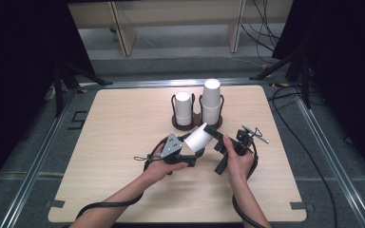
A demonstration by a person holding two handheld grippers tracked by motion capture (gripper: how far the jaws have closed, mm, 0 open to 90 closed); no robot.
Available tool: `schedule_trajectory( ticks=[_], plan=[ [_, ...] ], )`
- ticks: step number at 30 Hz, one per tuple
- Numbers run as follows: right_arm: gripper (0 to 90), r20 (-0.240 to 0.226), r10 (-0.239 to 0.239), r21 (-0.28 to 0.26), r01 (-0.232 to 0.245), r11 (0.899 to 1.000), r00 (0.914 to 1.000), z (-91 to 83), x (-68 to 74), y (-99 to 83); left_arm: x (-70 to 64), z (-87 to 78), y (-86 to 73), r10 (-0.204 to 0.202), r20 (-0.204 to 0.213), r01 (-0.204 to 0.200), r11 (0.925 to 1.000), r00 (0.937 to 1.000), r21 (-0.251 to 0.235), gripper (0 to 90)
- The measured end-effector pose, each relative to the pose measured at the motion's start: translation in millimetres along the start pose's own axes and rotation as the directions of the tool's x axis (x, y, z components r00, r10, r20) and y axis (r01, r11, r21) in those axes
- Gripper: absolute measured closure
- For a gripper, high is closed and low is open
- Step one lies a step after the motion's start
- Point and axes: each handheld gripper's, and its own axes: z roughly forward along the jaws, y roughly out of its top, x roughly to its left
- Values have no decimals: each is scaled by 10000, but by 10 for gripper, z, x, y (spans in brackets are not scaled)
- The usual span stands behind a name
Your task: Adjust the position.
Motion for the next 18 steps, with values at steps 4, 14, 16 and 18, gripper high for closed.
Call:
schedule_trajectory(
  ticks=[4,14,16,18],
  plan=[
    [289,-478,2,443,19,9990,9989,5,-18,-8,14,-25,15,-49,118,50,9999,9999,-119,274],
    [253,-334,-481,475,497,9976,9983,41,-17,2,71,-84,44,-64,267,69,9998,9996,-194,323],
    [248,-437,-510,368,526,9979,9977,43,-27,8,79,-110,55,-30,261,32,10000,9997,-61,324],
    [247,-300,-459,256,467,9986,9985,41,-20,19,83,-109,52,-16,369,22,9999,9993,-144,325]
  ],
)
